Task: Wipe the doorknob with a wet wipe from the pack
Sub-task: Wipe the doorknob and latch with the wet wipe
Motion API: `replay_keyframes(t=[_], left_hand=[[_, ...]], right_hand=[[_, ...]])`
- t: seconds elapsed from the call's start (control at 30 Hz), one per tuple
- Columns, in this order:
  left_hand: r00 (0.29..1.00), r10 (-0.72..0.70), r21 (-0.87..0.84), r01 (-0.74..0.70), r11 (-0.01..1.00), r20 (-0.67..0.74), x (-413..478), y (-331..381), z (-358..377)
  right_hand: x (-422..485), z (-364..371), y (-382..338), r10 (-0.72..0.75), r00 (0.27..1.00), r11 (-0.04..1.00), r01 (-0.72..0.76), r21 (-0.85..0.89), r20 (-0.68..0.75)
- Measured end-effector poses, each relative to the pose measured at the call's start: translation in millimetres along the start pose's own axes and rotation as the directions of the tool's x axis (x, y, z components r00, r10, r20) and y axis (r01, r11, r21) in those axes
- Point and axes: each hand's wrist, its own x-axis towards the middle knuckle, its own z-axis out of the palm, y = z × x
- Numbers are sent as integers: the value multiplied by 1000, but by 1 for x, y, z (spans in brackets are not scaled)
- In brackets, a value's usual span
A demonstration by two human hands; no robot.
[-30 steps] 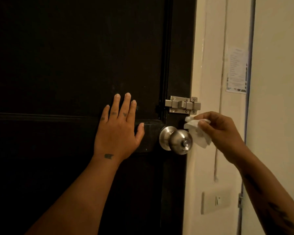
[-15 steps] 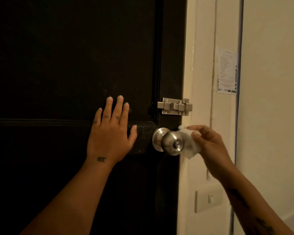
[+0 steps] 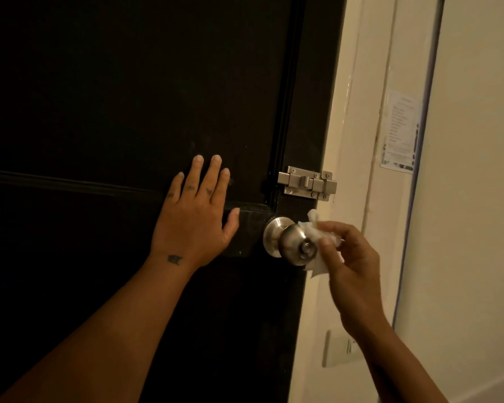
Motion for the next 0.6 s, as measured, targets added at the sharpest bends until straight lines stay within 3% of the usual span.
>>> replay_keyframes(t=[0.07, 0.2, 0.33, 0.4, 0.5, 0.6], left_hand=[[1000, 5, 1, -5, 1000, 1, -1, 1, 1], [1000, 1, 20, -1, 1000, 7, -2, 1, 2], [1000, -6, 19, 5, 1000, 27, 0, 0, 1], [999, -10, 19, 9, 1000, 45, 0, 0, 0], [996, 1, 11, -2, 1000, 88, 1, -2, -3], [998, -21, -52, 25, 998, 62, -8, -2, -8]], right_hand=[[-7, 2, 8, -32, 999, 999, 32, -21, 0], [-8, -9, 24, 101, 994, 995, -101, 27, -33], [-1, -11, 14, 24, 997, 996, -18, 84, -75], [-2, -8, 14, 14, 1000, 998, -14, 64, -11], [-15, -14, 26, 154, 979, 988, -154, -6, 135], [-33, -41, 37, 258, 953, 964, -266, 25, 159]])
